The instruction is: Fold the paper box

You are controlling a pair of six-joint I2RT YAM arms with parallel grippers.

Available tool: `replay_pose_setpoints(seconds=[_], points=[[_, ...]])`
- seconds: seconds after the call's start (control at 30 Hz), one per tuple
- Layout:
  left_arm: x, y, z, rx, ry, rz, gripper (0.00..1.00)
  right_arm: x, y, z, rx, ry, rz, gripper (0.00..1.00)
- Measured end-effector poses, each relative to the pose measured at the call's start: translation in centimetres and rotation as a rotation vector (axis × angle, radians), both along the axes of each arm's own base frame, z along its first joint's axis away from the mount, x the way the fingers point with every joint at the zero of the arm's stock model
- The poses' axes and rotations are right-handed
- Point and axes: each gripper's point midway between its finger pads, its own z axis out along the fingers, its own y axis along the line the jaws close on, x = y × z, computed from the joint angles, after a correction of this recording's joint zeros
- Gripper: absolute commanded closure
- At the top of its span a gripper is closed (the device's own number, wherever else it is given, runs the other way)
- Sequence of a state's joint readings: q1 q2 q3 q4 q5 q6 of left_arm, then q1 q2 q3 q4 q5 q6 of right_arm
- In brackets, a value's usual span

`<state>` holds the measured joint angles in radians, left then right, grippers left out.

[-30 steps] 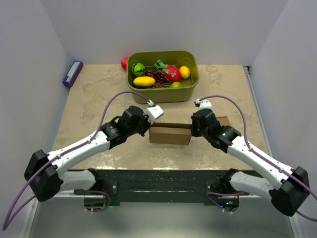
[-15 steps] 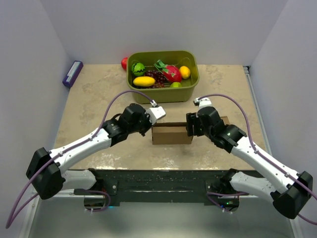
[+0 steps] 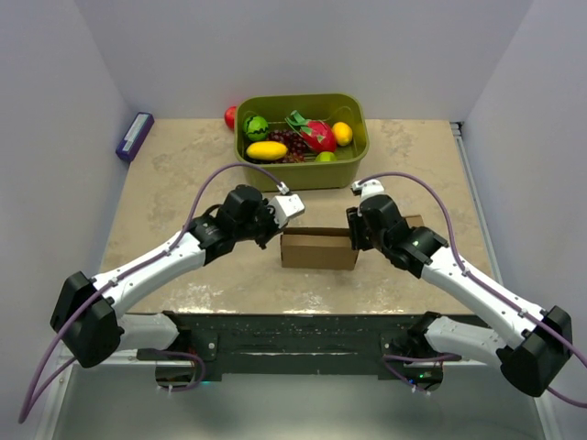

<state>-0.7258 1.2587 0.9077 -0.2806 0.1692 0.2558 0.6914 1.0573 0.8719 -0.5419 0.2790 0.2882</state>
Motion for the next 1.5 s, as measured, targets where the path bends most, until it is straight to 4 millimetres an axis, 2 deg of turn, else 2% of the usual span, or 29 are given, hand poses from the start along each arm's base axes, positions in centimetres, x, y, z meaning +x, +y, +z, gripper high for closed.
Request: replay_pose_setpoints(seconds=[0.07, 0.1, 0.17, 0.3, 0.43, 0.47, 0.5, 0.53, 0.67, 0.97, 1.23, 1.37, 1.5], points=[[0.0, 0.0, 0.0, -0.003, 0.003, -0.003, 1.0, 0.2, 0.1, 0.2, 0.005, -0.01, 0.002, 0.75], [0.0, 0.0, 0.0, -0.001, 0.005, -0.005, 1.0, 0.3, 0.1, 0.2, 0.003, -0.014, -0.002, 0.82], [0.0, 0.1, 0.0, 0.0, 0.006, -0.004, 1.0, 0.4, -0.1, 0.3, -0.002, -0.022, -0.009, 0.89], [0.1, 0.3, -0.1, 0.0, 0.01, 0.004, 0.99, 0.5, -0.2, 0.3, -0.009, -0.023, -0.011, 0.96], [0.1, 0.3, -0.1, -0.002, 0.012, 0.007, 0.79, 0.5, -0.2, 0.3, -0.011, -0.024, -0.014, 0.99], [0.1, 0.2, -0.1, -0.004, 0.015, 0.007, 0.68, 0.5, -0.2, 0.3, -0.01, -0.024, -0.014, 1.0], [0.0, 0.3, -0.1, -0.006, 0.019, 0.009, 0.64, 0.5, -0.2, 0.3, -0.01, -0.025, -0.014, 1.0], [0.0, 0.3, -0.1, -0.007, 0.023, 0.01, 0.55, 0.5, -0.2, 0.3, -0.01, -0.025, -0.014, 1.0], [0.2, 0.5, -0.1, -0.026, 0.045, 0.025, 0.42, 0.5, -0.2, 0.3, -0.01, -0.024, -0.013, 1.0], [1.5, 2.4, -0.6, -0.066, 0.086, 0.104, 0.42, 0.5, -0.2, 0.3, -0.01, -0.024, -0.013, 1.0], [4.0, 4.0, 0.6, -0.154, 0.084, 0.215, 0.29, 0.5, -0.2, 0.4, -0.005, -0.028, -0.011, 1.0], [5.5, 3.4, 2.0, -0.203, 0.066, 0.214, 0.28, 0.4, -0.1, 0.5, -0.001, -0.028, -0.002, 1.0], [7.6, 1.5, 3.3, -0.254, 0.056, 0.159, 0.28, 0.3, 0.3, 0.5, 0.008, -0.023, 0.019, 1.0]])
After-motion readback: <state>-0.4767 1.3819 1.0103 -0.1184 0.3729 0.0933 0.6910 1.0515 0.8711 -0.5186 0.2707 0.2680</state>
